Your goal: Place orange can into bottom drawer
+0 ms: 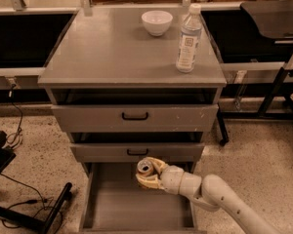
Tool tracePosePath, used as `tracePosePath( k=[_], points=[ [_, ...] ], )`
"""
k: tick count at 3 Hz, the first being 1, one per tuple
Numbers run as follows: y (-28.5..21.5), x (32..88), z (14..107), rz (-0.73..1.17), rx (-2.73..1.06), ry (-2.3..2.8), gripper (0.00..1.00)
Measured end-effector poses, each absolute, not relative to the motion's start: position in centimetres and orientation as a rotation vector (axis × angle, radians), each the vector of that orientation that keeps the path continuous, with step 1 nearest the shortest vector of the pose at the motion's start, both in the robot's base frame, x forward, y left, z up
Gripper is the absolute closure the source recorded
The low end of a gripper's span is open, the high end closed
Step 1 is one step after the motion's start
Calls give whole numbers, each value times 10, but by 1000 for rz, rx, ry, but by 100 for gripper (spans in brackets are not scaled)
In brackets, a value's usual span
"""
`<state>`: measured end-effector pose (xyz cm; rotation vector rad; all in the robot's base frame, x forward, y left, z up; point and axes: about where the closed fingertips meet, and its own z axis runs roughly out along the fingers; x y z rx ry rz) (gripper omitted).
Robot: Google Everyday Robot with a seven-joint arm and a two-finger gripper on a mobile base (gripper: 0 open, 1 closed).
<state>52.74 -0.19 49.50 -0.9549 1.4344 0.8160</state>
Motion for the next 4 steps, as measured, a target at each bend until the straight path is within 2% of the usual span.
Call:
tracePosePath(
  k=[2, 4],
  points=[
    [-5, 547, 345, 879, -1134, 1438, 100],
    [6, 566, 310, 854, -1208, 1403, 100]
  ],
)
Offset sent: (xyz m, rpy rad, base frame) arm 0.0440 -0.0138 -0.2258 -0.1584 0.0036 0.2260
